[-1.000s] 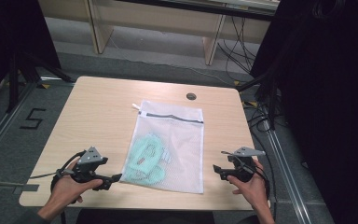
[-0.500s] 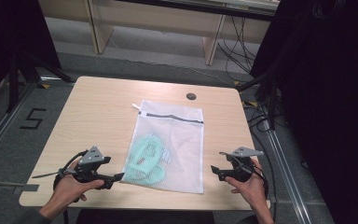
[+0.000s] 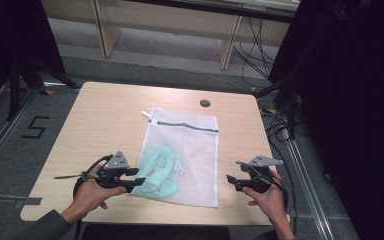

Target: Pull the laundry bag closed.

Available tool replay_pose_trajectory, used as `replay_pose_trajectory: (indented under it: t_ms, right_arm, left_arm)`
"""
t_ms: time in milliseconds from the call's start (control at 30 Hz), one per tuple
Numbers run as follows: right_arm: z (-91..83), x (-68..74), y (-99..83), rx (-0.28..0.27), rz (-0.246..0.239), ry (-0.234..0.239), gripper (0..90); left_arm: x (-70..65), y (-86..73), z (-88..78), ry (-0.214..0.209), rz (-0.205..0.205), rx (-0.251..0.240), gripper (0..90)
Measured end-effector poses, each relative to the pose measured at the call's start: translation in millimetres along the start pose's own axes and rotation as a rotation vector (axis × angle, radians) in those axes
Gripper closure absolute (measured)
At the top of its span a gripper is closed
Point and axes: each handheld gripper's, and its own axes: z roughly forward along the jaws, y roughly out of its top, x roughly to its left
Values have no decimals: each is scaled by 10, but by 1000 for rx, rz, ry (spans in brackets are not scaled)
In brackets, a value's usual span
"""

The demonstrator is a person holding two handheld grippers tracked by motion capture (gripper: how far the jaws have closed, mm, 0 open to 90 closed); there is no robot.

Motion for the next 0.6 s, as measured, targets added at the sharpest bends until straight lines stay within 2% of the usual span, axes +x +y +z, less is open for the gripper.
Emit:
replay_pose_trajectory:
  t_ms: [33,67,100,133,167,233,267,300,367,400,433,467,500,533,567,600]
  right_arm:
    - [-5,35,2,9,30,10,372]
    - [12,30,5,-18,-1,13,430]
    - [6,36,15,-20,-23,22,472]
    - [0,58,27,-19,-28,32,520]
    - [8,79,40,-28,-40,44,591]
    - [14,148,73,-26,-46,74,674]
    - [41,163,89,-35,-83,78,711]
    - [58,186,105,-22,-105,87,747]
    - [110,248,124,0,-122,101,809]
    - [138,260,141,7,-150,112,839]
    - [163,284,154,9,-172,125,870]
    - [186,305,168,5,-198,136,889]
    - [213,331,177,4,-204,147,900]
    - [238,347,189,13,-220,156,900]
    - [270,364,198,23,-233,160,900]
    - [302,383,204,38,-240,166,900]
  left_arm:
    - [-34,-14,53,-8,1,3,754]
    - [-58,-21,87,-15,0,-6,793]
    - [-65,-24,113,-26,13,-2,813]
    - [-65,-24,113,-26,13,-2,833]
    - [-110,-17,152,-48,-12,-6,849]
    - [-137,-5,164,-53,12,4,874]
    - [-155,-2,183,-56,3,-15,880]
    - [-155,4,191,-63,-1,-12,886]
    - [-170,-8,223,-60,-14,-13,890]
    - [-170,-15,240,-50,13,-4,892]
    - [-186,-37,270,-42,10,7,893]
    - [-198,-54,299,-51,14,20,894]
    - [-188,-64,320,-58,39,39,893]
    - [-222,-74,342,-62,1,34,894]
    - [-206,-67,354,-68,27,34,894]
    - [-207,-64,365,-64,24,31,894]
